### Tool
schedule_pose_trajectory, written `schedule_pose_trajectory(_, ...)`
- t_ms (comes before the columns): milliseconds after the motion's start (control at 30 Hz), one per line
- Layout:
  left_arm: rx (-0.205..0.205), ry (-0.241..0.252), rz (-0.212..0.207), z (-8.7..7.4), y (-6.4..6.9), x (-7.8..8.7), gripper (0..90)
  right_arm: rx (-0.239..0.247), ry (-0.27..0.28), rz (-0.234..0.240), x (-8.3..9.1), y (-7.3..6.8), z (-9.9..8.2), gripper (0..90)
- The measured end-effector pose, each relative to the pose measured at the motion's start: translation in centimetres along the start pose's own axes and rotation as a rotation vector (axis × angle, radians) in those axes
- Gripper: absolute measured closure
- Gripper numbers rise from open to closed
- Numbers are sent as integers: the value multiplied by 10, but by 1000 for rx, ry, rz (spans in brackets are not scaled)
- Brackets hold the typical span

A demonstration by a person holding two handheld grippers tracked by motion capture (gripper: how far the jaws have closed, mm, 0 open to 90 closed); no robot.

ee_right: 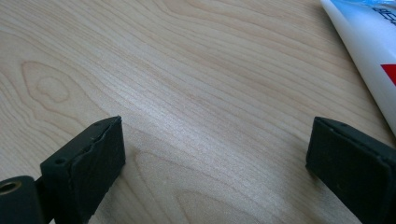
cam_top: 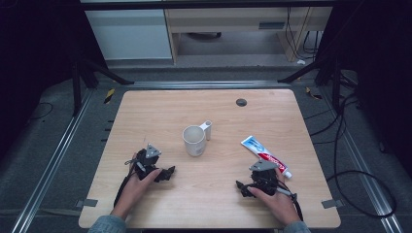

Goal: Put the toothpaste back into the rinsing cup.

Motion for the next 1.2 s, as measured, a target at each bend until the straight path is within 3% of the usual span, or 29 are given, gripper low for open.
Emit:
schedule_pose_trajectory(300,1,0,0,0,0,0,0,15,29,-14,10,2,5,148)
schedule_pose_trajectory(333,1,0,0,0,0,0,0,31,18,-25,14,4,7,158)
schedule_pose_trajectory(367,1,0,0,0,0,0,0,78,-2,-53,21,9,10,171)
schedule_pose_trajectory(533,0,0,1,0,0,0,0,141,-30,-94,39,19,22,197)
schedule_pose_trajectory(700,1,0,0,0,0,0,0,229,-123,-149,58,40,35,209)
schedule_pose_trajectory(933,0,0,0,0,0,0,0,245,-222,-147,68,61,46,248)
schedule_pose_trajectory(1133,0,-1,1,0,0,0,0,226,-253,-134,67,72,55,271)
schedule_pose_trajectory(1200,1,0,1,0,0,0,0,221,-288,-115,63,76,57,281)
Point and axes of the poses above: each handheld gripper's, and its own axes: x roughly backward along the jaws, z roughly out of its top, y roughly to its right, the point moved 9 cm from there along -x, roughly forward along the jaws, and after that the axes turned 2 degrees about y, right-handed, at the moved point
